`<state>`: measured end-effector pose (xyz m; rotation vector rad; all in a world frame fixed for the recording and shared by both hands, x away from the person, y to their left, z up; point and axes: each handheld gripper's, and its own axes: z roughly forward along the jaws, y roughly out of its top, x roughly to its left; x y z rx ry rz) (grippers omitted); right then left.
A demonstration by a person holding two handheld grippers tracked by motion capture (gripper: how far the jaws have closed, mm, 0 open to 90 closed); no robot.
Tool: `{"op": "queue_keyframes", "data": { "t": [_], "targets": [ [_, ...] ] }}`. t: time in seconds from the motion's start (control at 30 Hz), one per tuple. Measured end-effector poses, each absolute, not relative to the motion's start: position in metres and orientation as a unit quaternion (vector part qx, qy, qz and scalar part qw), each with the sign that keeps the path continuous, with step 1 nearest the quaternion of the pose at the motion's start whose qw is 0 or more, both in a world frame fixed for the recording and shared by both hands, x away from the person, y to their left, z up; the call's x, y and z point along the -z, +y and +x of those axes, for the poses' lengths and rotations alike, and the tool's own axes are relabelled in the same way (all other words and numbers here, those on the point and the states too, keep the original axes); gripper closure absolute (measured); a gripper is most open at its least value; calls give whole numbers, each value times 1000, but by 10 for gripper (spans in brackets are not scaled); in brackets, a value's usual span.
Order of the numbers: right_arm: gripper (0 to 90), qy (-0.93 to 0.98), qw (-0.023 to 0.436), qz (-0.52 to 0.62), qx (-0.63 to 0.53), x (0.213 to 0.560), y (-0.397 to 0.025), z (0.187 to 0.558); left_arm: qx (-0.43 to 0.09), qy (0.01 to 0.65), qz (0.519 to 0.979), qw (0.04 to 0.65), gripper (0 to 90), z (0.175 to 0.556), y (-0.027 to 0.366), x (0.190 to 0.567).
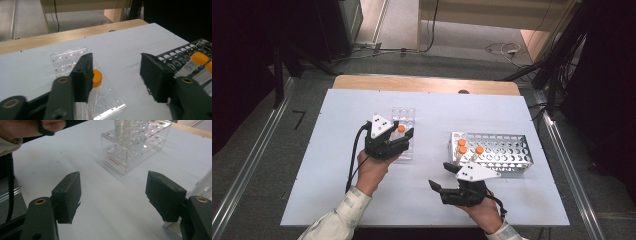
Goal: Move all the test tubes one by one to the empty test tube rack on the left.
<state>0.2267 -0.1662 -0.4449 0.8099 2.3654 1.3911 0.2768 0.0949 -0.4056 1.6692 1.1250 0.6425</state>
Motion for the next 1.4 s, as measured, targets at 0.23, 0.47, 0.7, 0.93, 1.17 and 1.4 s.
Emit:
{"op": "queue_keyframes", "data": {
  "t": [0.23, 0.47, 0.7, 0.93, 1.17, 1.4],
  "targets": [
    [281, 805, 154, 301, -487, 441, -190, 224, -252, 464, 682, 507, 266, 253, 97, 409],
    [285, 796, 170, 321, -484, 442, -210, 222, -239, 465, 684, 509, 256, 235, 102, 422],
    [299, 784, 195, 346, -477, 444, -229, 226, -232, 471, 691, 497, 243, 227, 107, 432],
    [329, 769, 216, 377, -468, 452, -245, 237, -232, 476, 692, 491, 232, 224, 108, 437],
    [401, 758, 238, 392, -464, 459, -251, 250, -230, 473, 696, 490, 232, 223, 106, 438],
    [495, 755, 250, 394, -461, 463, -249, 258, -230, 473, 696, 489, 230, 223, 106, 439]
  ]
}}
